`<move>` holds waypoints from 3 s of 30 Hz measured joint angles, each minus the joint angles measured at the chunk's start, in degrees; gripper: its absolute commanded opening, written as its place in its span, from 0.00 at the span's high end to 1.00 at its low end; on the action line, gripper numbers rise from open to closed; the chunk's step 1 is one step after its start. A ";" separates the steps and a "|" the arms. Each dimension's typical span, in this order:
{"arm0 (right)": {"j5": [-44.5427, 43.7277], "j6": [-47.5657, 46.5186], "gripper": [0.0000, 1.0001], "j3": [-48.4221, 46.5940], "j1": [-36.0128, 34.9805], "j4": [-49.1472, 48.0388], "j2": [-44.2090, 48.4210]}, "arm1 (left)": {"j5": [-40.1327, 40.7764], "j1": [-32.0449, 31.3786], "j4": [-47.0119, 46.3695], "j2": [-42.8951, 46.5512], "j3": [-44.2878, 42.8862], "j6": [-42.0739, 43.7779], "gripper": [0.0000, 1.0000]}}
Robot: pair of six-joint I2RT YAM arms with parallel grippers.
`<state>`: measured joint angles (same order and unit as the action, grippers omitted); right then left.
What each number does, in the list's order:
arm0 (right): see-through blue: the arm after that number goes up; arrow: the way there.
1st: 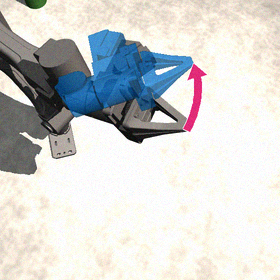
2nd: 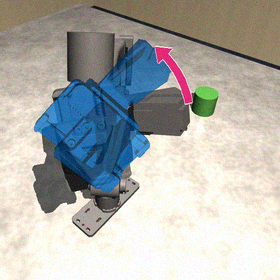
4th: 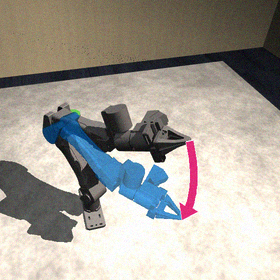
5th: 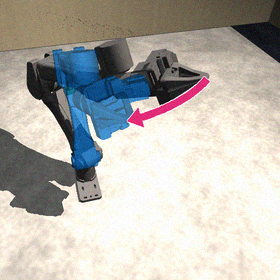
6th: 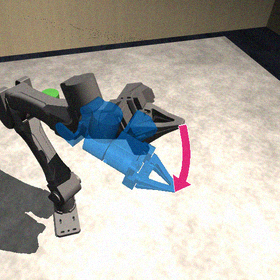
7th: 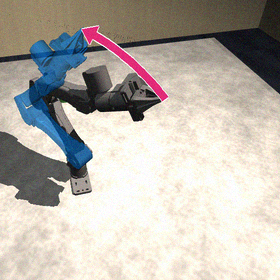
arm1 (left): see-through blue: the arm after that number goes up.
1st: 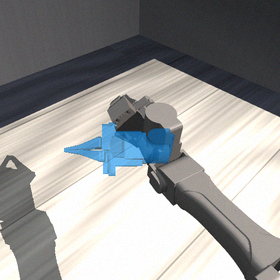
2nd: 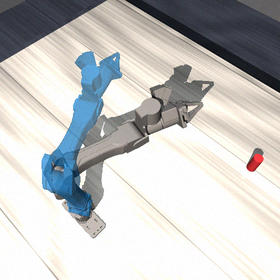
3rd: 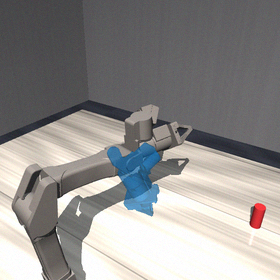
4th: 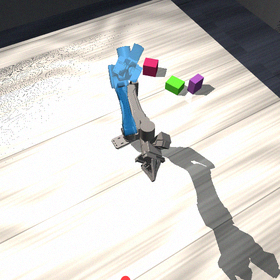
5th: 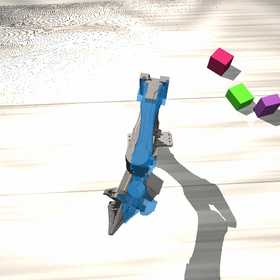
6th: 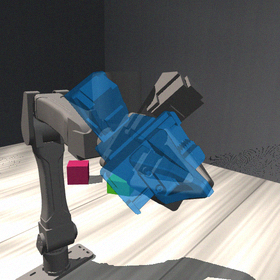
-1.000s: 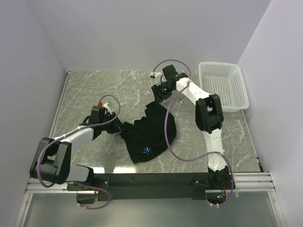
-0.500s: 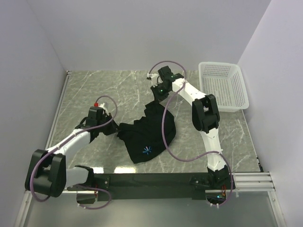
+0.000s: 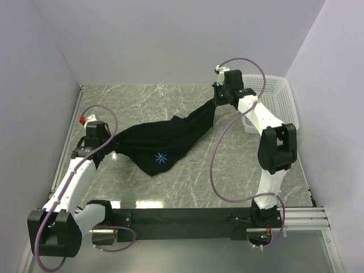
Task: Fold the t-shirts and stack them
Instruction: Flatten the tshirt out
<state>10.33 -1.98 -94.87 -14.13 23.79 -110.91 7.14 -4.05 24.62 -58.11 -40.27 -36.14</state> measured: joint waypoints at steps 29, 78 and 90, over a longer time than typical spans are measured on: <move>4.55 -6.54 1.00 28.81 1.44 -1.90 27.28 | -1.11 23.17 7.89 4.28 0.04 -3.80 0.99; 12.37 30.36 1.00 9.31 10.60 -2.67 24.55 | -11.30 23.15 5.16 -2.47 -21.07 -3.50 0.99; 13.05 38.16 1.00 4.07 11.39 -4.28 24.39 | -11.47 23.26 4.26 -5.92 -22.99 -4.15 1.00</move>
<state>23.38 36.18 -90.80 -2.74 19.51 -86.52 -4.34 19.20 28.88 -64.03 -63.26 -40.29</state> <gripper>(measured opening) 0.008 0.013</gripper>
